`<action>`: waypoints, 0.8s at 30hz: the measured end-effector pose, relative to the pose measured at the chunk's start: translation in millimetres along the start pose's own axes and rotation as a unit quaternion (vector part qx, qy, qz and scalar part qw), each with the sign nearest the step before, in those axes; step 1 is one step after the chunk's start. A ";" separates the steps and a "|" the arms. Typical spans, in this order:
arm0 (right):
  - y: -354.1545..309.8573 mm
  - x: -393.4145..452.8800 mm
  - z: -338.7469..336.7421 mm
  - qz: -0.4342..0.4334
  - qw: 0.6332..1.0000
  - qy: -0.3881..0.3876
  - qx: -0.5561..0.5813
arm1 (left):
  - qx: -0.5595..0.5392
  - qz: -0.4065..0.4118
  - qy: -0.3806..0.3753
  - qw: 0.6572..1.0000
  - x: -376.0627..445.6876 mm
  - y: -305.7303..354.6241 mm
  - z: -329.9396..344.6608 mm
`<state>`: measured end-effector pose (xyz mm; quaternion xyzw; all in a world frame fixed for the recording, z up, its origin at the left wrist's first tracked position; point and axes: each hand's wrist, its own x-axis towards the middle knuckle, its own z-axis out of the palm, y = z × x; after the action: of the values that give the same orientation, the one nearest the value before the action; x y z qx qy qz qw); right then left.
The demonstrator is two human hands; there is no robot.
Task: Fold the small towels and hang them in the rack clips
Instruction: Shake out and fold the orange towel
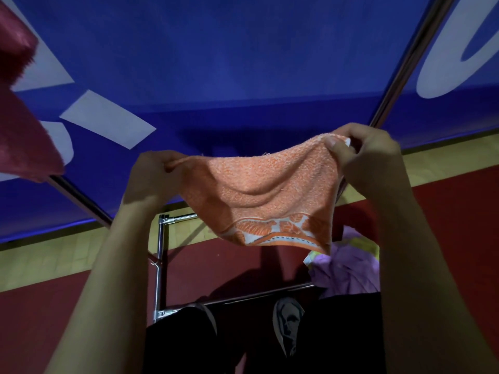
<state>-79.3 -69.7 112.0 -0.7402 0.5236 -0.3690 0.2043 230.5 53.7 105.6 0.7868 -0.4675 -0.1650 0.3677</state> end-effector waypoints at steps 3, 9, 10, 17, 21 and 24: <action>-4.1 0.5 4.9 -0.034 0.999 -0.035 0.004 | 0.010 0.061 -0.022 0.998 0.6 6.7 2.2; -25.9 1.8 22.8 -0.021 0.995 -0.073 0.071 | -0.086 0.056 -0.063 0.993 -8.4 32.5 24.3; -29.9 2.2 27.9 -0.015 0.994 -0.084 0.075 | -0.092 0.057 -0.063 0.992 -11.8 39.5 30.4; -59.7 -6.3 47.3 -0.007 0.956 -0.192 0.220 | -0.154 0.047 -0.226 0.961 -27.3 66.5 50.0; -62.5 -6.0 45.9 0.019 0.941 -0.198 0.272 | -0.148 0.066 -0.236 0.958 -27.1 66.8 41.4; -57.0 -2.5 47.1 0.031 0.934 -0.205 0.292 | -0.205 0.064 -0.194 0.957 -27.1 64.8 33.4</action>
<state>-8.4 -50.3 120.0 -0.6908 0.3620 -0.3394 0.5259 156.8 43.8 128.3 0.6159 -0.5354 -0.3827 0.4329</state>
